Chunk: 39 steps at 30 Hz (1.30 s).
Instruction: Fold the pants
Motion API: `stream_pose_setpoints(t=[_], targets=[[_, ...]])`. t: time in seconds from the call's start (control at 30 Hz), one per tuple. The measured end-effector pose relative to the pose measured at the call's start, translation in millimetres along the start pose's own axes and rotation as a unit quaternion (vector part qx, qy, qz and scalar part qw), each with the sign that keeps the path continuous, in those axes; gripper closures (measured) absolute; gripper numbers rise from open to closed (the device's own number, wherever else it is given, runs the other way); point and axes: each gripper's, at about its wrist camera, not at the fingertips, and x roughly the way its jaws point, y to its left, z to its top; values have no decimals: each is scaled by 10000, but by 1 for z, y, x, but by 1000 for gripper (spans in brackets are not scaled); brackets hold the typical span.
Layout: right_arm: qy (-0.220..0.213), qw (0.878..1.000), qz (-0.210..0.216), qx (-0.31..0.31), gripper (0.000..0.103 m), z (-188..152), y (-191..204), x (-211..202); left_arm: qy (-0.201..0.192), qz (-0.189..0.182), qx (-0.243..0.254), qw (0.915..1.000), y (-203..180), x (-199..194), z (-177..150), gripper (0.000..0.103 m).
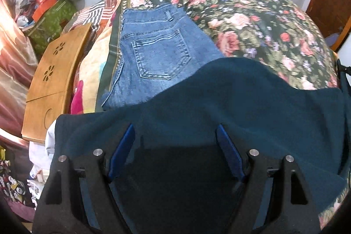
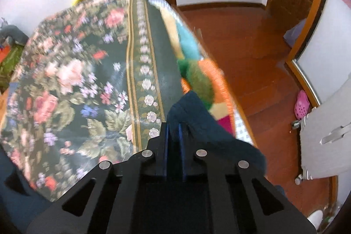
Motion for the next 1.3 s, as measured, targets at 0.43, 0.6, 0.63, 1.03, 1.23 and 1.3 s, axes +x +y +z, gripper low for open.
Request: stream_pose_setpoints(t=[0.43,0.6,0.63,1.03,1.23,1.3], targets=[[-1213,9912,148,507,96,-39,-90,-166,334,-246,532,9977,-55,-22,-44,25],[-612,9962,-105,603,96,-82,-113,-138,230,-80,573,9981,-64,-30,-54,25],[-482,9967,-157,630,96,-92,-118,-128,228,-60,561,9981,-65,-30,-55,24],[544,9925,-990,464,91,-156,-127,-66,27,82,566,9984,-66,-34,-66,16],[8,9973,-711,167,86,-115,-87,-114,-286,183,601,9976,-50,-53,-65,17],[-236,9985,-496,-10,81,-103,-67,-131,-477,228,494,9974,-35,-64,-63,17]])
